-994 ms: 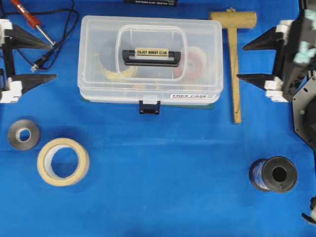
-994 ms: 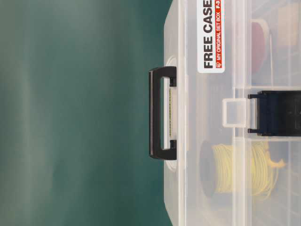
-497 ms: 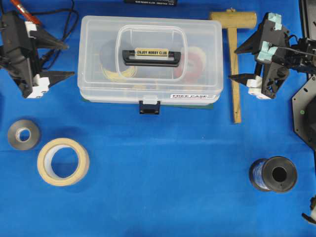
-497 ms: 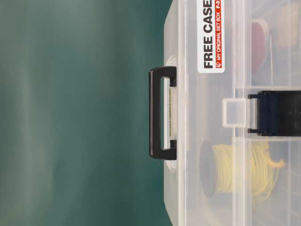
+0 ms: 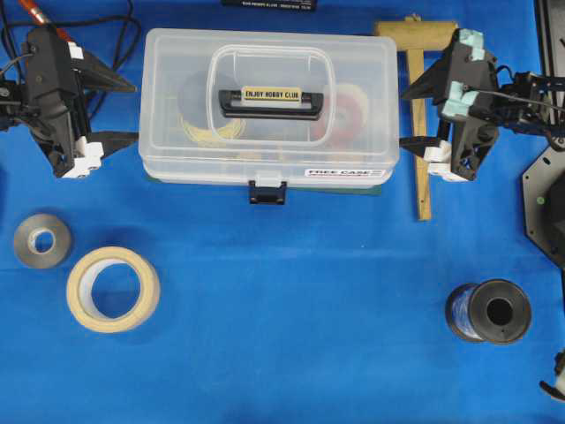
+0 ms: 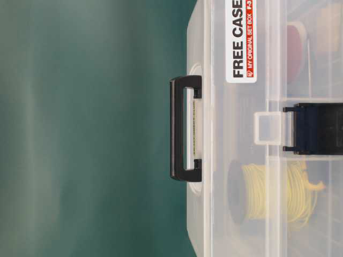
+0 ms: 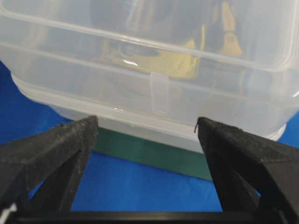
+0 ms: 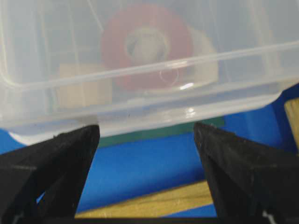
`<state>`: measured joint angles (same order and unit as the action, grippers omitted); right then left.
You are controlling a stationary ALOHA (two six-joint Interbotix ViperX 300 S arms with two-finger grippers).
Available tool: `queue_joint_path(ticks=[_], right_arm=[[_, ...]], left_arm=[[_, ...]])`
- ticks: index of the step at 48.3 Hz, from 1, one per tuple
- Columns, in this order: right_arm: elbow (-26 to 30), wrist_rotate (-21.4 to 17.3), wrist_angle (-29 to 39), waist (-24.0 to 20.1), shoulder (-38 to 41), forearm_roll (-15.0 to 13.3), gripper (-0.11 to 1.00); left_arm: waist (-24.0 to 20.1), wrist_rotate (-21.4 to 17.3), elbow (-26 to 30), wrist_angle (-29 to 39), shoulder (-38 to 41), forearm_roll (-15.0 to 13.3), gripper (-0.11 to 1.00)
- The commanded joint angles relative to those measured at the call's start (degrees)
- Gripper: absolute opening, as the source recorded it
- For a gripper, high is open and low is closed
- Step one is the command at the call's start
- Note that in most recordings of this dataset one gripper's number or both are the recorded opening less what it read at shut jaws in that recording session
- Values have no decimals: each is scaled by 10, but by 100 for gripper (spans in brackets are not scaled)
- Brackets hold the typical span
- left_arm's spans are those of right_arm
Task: Open the tool box with both arms.
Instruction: 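Grip the lid edges with both grippers and start lifting upward, then lift and swing the lid back away from the box with both grippers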
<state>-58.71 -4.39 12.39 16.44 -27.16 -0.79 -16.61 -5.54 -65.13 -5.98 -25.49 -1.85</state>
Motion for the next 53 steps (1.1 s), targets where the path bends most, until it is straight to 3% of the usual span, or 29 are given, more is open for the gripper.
queue_joint_path(ticks=[1,53], right_arm=[[29,-2,-17,-6,5,2,83],[56,1,-7,-7,-86,-1,83]], left_arm=[[7,1,33,-16,4,-1,90],[-1,-16,52,11,-96,-1,90]])
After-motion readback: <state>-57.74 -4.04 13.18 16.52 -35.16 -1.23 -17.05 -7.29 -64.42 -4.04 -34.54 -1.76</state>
